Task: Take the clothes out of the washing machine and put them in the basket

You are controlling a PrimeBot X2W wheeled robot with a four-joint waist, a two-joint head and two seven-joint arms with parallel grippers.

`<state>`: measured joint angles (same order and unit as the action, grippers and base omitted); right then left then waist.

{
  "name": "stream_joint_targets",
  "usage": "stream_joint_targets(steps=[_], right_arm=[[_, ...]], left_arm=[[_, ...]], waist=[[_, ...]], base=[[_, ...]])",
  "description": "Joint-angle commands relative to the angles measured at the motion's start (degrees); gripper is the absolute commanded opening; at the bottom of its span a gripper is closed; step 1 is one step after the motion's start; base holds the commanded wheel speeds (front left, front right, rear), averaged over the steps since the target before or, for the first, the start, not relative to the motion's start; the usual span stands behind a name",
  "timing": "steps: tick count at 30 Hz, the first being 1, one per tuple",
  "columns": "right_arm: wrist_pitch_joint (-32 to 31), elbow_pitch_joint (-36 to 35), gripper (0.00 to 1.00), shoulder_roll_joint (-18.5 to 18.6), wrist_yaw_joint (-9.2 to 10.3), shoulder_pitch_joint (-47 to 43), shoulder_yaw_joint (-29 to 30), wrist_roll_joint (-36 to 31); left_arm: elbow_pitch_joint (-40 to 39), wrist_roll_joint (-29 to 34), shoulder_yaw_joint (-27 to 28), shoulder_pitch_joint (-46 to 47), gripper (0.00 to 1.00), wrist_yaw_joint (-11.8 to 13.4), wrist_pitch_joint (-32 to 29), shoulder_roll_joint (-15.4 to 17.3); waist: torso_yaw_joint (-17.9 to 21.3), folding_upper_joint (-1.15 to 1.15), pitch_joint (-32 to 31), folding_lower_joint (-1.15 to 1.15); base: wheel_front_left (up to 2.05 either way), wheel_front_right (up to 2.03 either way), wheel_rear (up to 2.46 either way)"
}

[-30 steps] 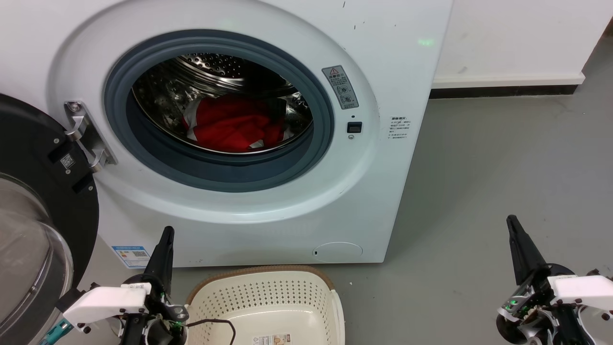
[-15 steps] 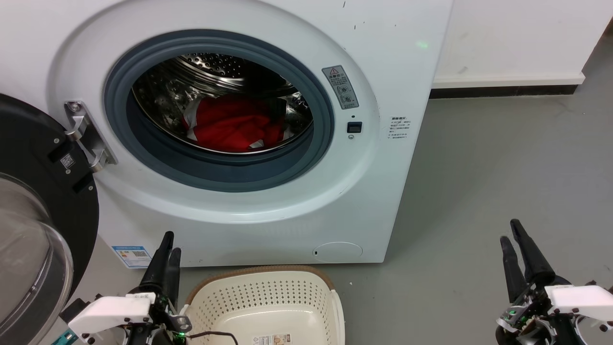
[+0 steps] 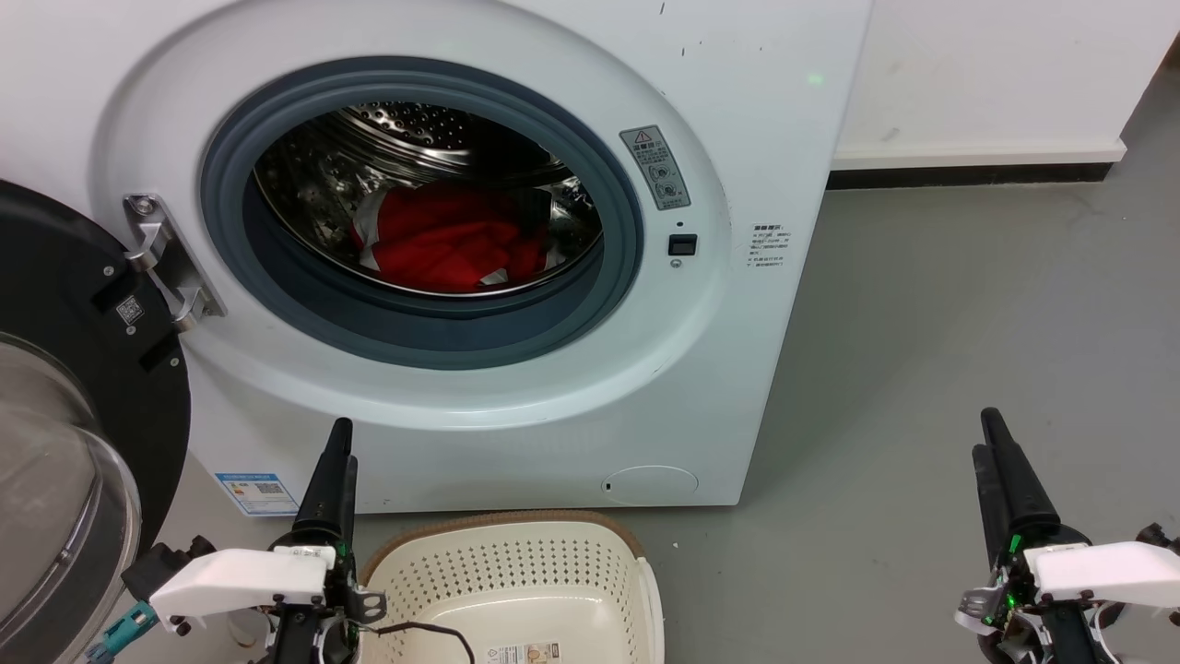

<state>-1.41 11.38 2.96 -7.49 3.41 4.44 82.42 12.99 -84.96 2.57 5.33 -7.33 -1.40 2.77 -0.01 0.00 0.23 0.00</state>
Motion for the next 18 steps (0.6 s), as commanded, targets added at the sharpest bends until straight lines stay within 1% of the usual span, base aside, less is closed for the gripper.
stream_joint_targets(steps=[1,10,18], right_arm=[[0.6,-1.6,1.00,0.0,0.00,0.6,-0.3,-3.0],[2.7,-3.4,1.00,0.0,0.00,-0.7,-1.7,-20.2],[4.4,-4.6,1.00,0.0,0.00,-1.8,-2.6,-31.9]], left_arm=[[-1.4,2.4,-0.2,2.1,1.00,-0.1,0.6,0.1],[-3.0,14.6,-1.4,2.0,1.00,0.3,2.7,0.1],[-3.0,24.8,-2.5,1.8,1.00,1.1,4.4,0.1]], waist=[[0.0,0.00,0.0,0.00],[-0.1,0.00,-0.2,0.00],[-0.2,0.00,-0.4,0.00]], base=[[0.00,0.00,0.00],[0.00,0.00,0.00],[0.00,0.00,0.00]])
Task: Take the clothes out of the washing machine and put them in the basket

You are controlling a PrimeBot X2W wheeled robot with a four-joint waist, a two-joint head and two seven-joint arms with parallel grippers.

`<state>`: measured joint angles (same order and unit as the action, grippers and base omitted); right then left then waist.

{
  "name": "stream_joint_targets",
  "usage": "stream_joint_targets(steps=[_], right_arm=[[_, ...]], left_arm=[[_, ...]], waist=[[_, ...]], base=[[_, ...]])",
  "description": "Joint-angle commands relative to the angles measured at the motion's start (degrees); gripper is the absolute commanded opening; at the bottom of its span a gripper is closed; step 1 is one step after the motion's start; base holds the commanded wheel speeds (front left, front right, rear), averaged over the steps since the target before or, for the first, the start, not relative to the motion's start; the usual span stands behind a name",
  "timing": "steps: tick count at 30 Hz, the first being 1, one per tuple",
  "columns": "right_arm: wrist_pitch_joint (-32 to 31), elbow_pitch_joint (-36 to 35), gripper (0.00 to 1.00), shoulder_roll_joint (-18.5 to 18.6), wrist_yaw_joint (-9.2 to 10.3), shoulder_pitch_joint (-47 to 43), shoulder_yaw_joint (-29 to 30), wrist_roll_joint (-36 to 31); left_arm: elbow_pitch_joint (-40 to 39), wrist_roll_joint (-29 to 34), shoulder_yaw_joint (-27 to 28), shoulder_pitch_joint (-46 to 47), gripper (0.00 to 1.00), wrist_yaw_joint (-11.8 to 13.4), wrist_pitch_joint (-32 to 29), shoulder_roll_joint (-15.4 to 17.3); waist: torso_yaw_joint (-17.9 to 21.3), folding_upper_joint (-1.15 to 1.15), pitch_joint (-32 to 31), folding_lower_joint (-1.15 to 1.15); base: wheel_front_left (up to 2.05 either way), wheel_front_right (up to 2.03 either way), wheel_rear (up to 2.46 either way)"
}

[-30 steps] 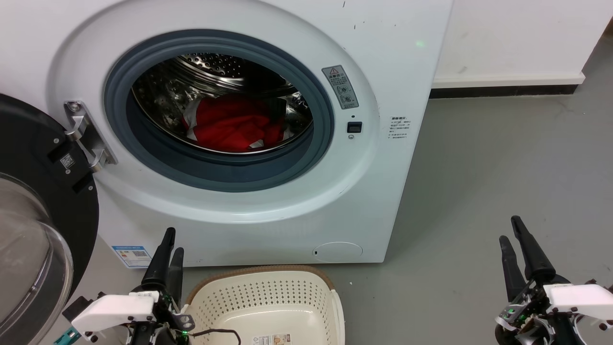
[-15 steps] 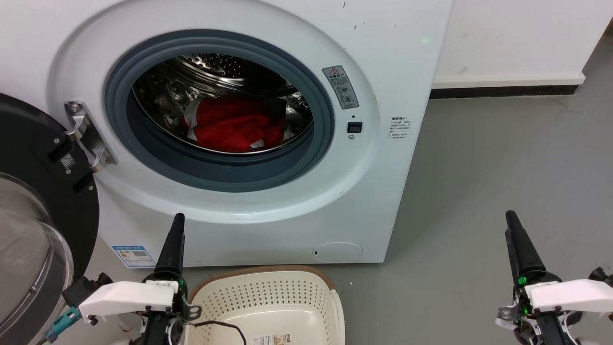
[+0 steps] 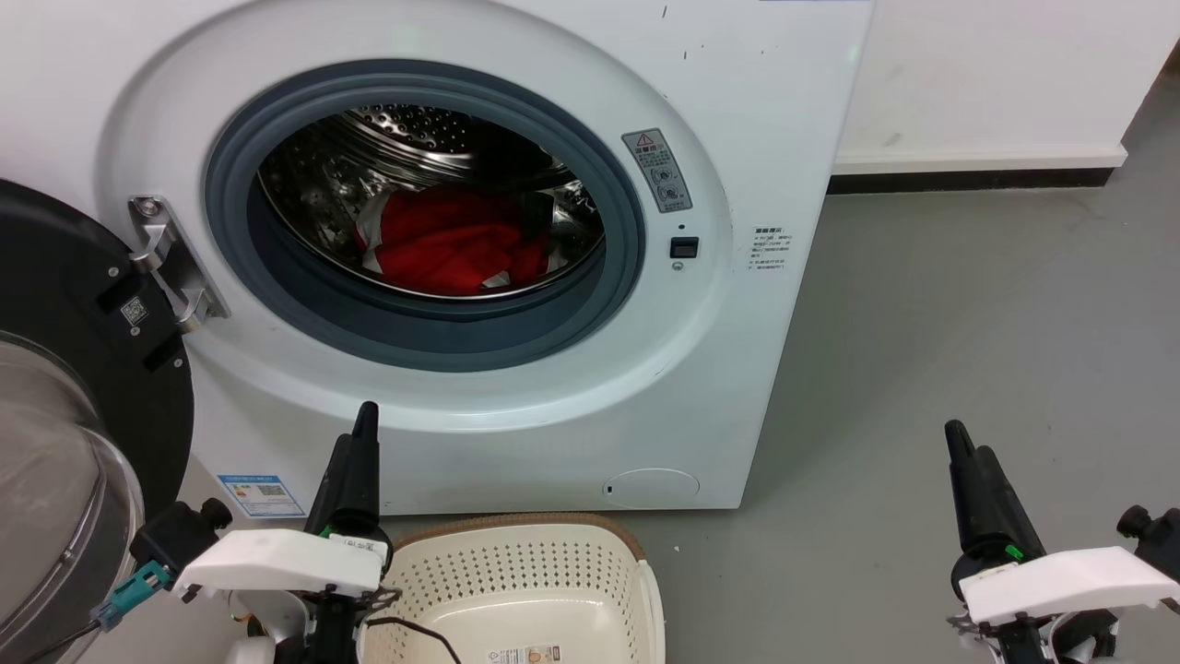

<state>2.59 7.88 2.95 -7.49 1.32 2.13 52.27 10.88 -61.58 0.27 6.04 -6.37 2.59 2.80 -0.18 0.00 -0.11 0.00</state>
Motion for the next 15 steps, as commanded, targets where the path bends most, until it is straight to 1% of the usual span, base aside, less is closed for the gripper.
stream_joint_targets(steps=[1,15], right_arm=[[0.6,-1.2,1.00,0.0,0.00,0.2,-0.3,-2.9],[1.4,-3.0,1.00,0.0,0.00,-1.1,-0.8,-16.2]], left_arm=[[-0.8,2.4,-0.3,1.1,1.00,0.3,0.6,0.1],[0.7,15.5,-1.5,1.7,1.00,1.6,3.3,0.1]], waist=[[0.0,0.00,0.0,0.00],[-0.4,0.00,-0.2,0.00]], base=[[0.00,0.00,0.00],[0.00,0.00,0.00]])
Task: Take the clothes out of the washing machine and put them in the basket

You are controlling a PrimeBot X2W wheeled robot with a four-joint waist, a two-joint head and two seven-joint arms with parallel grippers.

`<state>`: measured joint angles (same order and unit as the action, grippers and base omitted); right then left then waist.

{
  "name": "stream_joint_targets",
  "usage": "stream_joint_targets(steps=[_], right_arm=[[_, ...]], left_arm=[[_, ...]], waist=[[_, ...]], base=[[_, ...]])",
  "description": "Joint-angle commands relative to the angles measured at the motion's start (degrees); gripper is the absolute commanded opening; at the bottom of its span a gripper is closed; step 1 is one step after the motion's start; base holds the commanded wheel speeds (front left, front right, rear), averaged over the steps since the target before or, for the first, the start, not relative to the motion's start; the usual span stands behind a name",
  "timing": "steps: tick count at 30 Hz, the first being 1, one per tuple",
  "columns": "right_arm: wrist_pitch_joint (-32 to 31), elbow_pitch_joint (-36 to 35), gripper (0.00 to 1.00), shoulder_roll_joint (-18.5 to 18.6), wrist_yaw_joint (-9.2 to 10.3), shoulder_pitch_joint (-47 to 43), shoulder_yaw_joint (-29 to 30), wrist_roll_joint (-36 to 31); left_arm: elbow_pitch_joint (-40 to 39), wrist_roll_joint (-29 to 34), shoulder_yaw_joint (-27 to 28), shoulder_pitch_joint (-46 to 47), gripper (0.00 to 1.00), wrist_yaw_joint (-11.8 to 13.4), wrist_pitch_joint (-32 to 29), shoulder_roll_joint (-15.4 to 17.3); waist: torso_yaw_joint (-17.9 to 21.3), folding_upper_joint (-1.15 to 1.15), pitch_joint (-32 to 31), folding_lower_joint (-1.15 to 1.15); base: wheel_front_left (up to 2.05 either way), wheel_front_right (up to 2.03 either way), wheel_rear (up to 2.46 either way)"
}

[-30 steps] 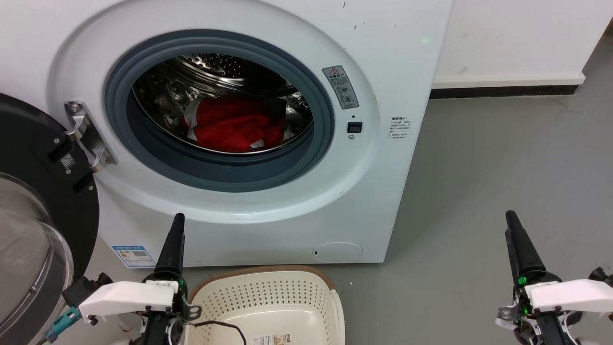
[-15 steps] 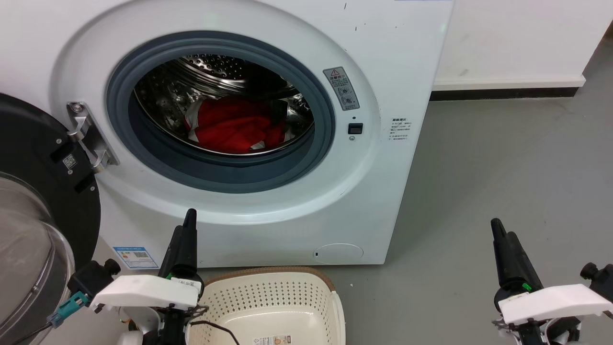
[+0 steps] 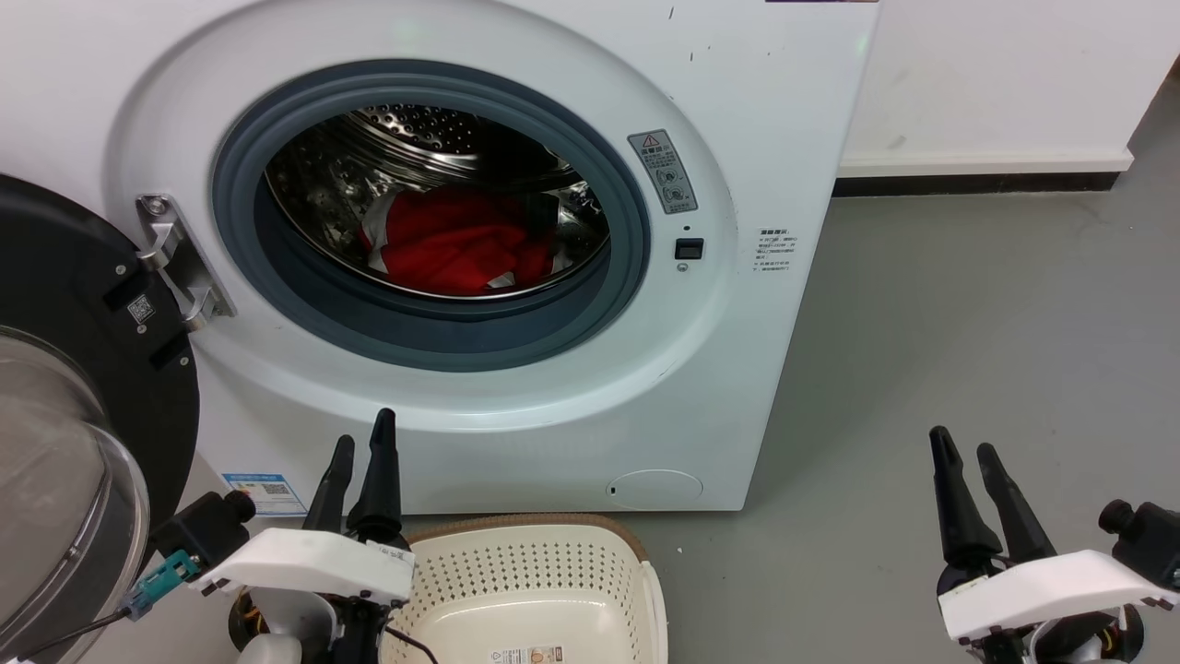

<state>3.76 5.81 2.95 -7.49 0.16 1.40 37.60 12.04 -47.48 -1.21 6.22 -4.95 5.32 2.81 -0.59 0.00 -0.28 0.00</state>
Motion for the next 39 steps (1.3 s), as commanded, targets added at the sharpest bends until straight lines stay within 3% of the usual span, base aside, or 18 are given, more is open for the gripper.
stream_joint_targets(steps=[1,39], right_arm=[[0.3,-1.1,1.00,0.0,0.00,0.0,-0.1,-2.3],[2.1,-4.9,1.00,-0.1,0.00,-2.4,-1.1,-26.8]], left_arm=[[-0.4,2.2,-0.1,1.5,1.00,0.2,0.7,0.1],[2.6,29.3,-1.9,2.9,1.00,2.2,6.3,0.2]], waist=[[0.0,0.00,0.0,0.00],[-0.3,0.00,0.0,0.00]], base=[[0.00,0.00,0.00],[0.00,0.00,0.00]])
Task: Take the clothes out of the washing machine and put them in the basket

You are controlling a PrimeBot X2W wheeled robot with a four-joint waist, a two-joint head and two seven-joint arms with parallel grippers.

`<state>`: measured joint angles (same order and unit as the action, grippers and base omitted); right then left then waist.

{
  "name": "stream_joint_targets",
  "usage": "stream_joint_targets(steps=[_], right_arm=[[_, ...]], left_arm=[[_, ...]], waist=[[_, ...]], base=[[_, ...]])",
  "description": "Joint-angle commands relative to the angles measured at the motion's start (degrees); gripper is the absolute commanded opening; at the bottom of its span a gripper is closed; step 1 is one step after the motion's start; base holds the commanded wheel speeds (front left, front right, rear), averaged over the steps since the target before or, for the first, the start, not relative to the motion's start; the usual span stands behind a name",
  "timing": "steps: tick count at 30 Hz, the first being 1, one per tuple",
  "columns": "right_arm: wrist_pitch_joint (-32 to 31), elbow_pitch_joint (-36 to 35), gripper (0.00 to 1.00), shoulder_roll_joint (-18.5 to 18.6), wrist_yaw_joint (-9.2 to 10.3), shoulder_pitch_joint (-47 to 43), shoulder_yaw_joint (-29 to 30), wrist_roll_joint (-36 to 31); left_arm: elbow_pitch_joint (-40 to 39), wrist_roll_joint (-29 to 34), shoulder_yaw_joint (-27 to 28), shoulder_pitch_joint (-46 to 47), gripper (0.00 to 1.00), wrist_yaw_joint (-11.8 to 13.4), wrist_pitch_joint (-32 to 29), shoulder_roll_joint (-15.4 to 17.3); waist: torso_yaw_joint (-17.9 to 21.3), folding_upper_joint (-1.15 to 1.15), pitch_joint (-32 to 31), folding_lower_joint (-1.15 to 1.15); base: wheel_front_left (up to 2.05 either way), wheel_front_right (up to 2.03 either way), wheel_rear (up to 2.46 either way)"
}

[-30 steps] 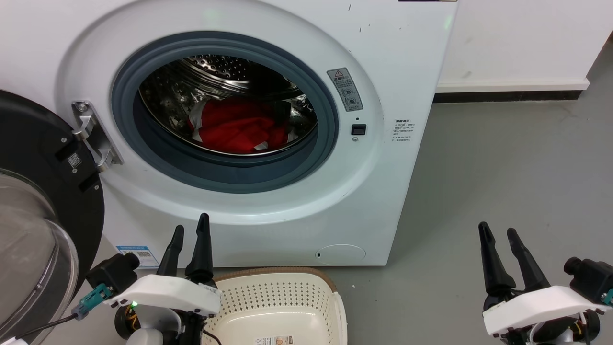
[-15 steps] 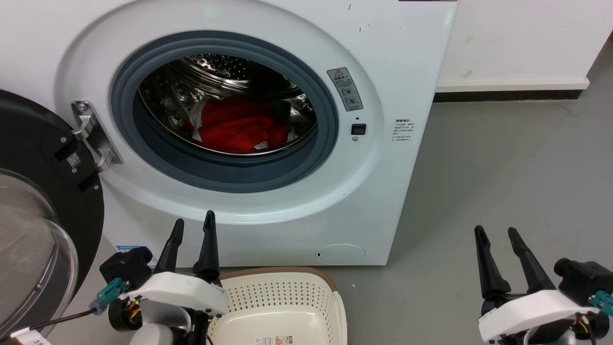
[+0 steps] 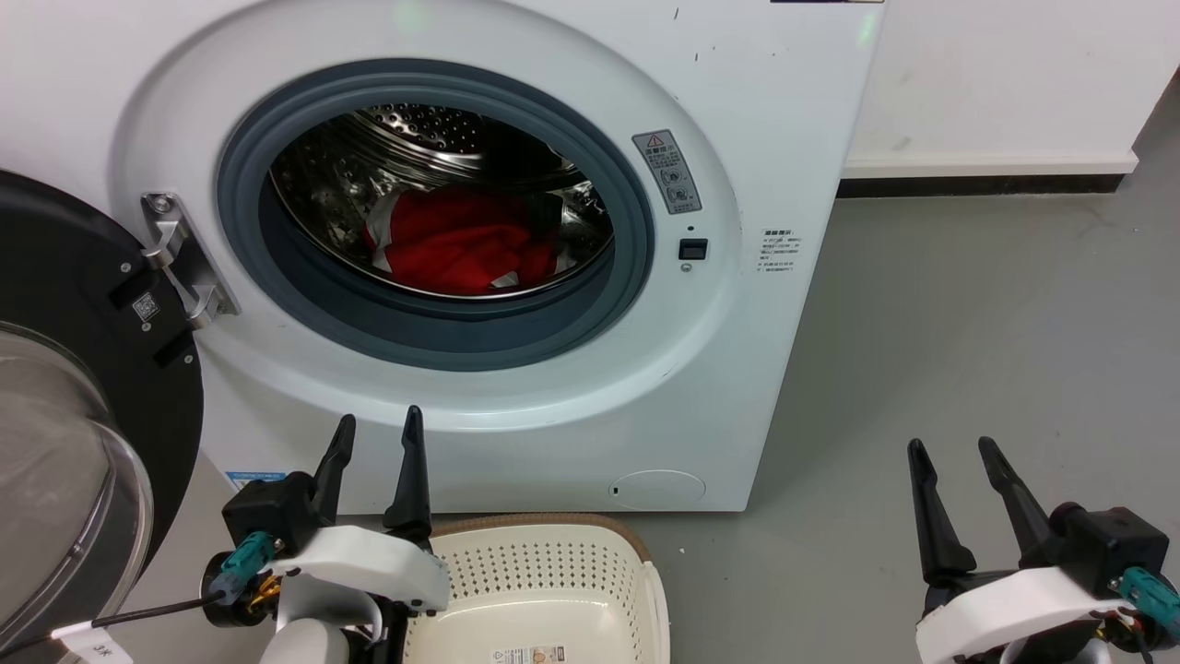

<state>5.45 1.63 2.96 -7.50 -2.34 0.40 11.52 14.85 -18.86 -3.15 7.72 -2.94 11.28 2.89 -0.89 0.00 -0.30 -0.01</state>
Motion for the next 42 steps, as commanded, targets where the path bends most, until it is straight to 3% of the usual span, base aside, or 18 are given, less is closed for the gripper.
stream_joint_targets(steps=[1,31,42], right_arm=[[0.4,-0.7,1.00,-0.1,0.02,0.0,-0.2,-1.2],[2.3,-1.1,1.00,-0.1,0.03,-1.3,0.1,-14.0],[2.5,-0.5,1.00,-0.2,0.03,-1.0,0.6,-13.6]], left_arm=[[-0.2,1.4,-0.1,1.4,1.00,0.3,0.5,0.2],[2.8,15.3,-1.2,1.8,1.00,2.1,3.7,0.3],[3.4,14.8,-0.7,1.8,1.00,2.4,3.9,0.2]], waist=[[0.0,0.00,0.0,0.00],[-0.7,0.00,-0.4,0.01],[-0.9,0.00,-0.3,0.01]], base=[[0.00,0.00,0.00],[0.00,0.00,0.00],[0.00,0.00,0.00]])
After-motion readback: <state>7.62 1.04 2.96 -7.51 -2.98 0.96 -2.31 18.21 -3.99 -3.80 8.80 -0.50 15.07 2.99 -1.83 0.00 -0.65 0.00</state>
